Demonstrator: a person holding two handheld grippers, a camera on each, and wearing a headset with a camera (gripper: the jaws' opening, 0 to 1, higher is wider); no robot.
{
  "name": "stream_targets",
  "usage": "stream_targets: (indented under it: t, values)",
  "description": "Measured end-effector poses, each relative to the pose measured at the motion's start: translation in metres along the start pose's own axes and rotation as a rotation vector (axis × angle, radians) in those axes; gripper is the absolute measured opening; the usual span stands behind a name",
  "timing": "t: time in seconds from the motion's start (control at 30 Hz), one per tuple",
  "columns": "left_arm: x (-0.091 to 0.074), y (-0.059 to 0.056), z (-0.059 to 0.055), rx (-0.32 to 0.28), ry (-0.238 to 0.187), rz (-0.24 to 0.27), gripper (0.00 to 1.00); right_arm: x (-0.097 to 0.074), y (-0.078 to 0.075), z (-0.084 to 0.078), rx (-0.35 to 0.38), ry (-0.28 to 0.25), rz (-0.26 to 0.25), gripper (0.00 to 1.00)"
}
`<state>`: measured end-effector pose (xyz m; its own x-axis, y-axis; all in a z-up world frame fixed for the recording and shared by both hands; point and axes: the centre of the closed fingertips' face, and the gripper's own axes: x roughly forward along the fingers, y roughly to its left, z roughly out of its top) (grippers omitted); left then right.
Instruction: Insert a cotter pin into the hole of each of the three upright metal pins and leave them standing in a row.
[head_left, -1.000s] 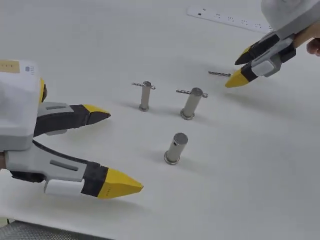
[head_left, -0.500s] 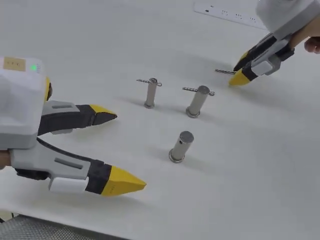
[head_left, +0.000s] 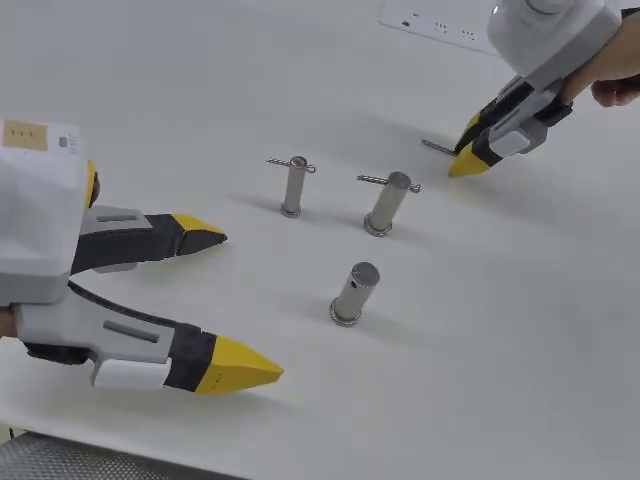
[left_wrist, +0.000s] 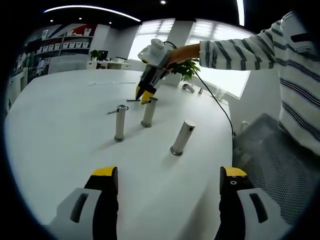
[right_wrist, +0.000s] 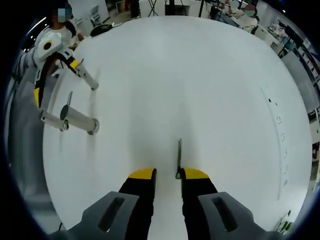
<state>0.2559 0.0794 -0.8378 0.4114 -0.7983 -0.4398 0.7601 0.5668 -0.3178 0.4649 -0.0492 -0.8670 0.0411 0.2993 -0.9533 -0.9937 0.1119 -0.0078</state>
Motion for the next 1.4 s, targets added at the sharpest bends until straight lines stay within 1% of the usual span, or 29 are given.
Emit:
stream_targets:
  t: [0.17, 0.2, 0.3, 0.4, 0.5, 0.6, 0.67, 0.73, 0.77, 0.83, 0.97, 1.17, 1.27, 1.4]
  values:
    - [0.000, -0.001, 0.004, 0.001, -0.009, -0.005, 0.83, 0.000, 0.003, 0.000, -0.012, 0.014, 0.000, 0.17]
    - [0.001, 0.000, 0.004, 0.003, -0.010, -0.006, 0.83, 0.000, 0.005, 0.001, -0.032, 0.016, 0.004, 0.13]
    - [0.002, -0.002, 0.005, 0.005, -0.009, -0.010, 0.82, 0.001, 0.003, 0.002, -0.036, 0.029, -0.018, 0.08]
    - [0.002, -0.002, 0.006, 0.007, -0.012, -0.015, 0.82, 0.001, 0.003, 0.002, -0.041, 0.051, -0.024, 0.08]
    - [0.002, -0.002, 0.006, 0.009, -0.013, -0.018, 0.82, 0.000, 0.002, 0.002, -0.028, 0.065, -0.032, 0.08]
    - [0.002, -0.002, 0.006, 0.008, -0.010, -0.020, 0.82, 0.002, -0.003, 0.003, -0.013, 0.075, -0.043, 0.07]
    - [0.002, -0.003, 0.006, 0.007, -0.009, -0.019, 0.82, 0.003, -0.006, 0.002, -0.021, 0.080, -0.053, 0.07]
    - [0.001, -0.002, 0.005, 0.004, -0.008, -0.018, 0.82, 0.002, -0.007, 0.002, -0.027, 0.081, -0.061, 0.06]
    - [0.000, -0.001, 0.005, 0.002, -0.008, -0.017, 0.82, 0.003, -0.008, 0.003, -0.028, 0.075, -0.068, 0.04]
    - [-0.001, -0.001, 0.005, 0.002, -0.008, -0.015, 0.82, 0.004, -0.011, 0.003, -0.014, 0.076, -0.075, 0.04]
    - [-0.002, 0.001, 0.002, -0.003, 0.002, -0.010, 0.82, 0.007, -0.017, 0.004, -0.023, 0.081, -0.071, 0.04]
    - [-0.003, 0.002, 0.001, -0.010, 0.005, -0.005, 0.82, 0.007, -0.017, 0.003, -0.023, 0.081, -0.078, 0.03]
    - [-0.002, 0.003, 0.002, -0.012, 0.001, -0.005, 0.82, 0.007, -0.017, 0.003, -0.005, 0.073, -0.089, 0.02]
    - [-0.002, 0.004, 0.003, -0.009, -0.001, -0.003, 0.81, 0.007, -0.016, 0.001, -0.034, 0.053, -0.108, 0.02]
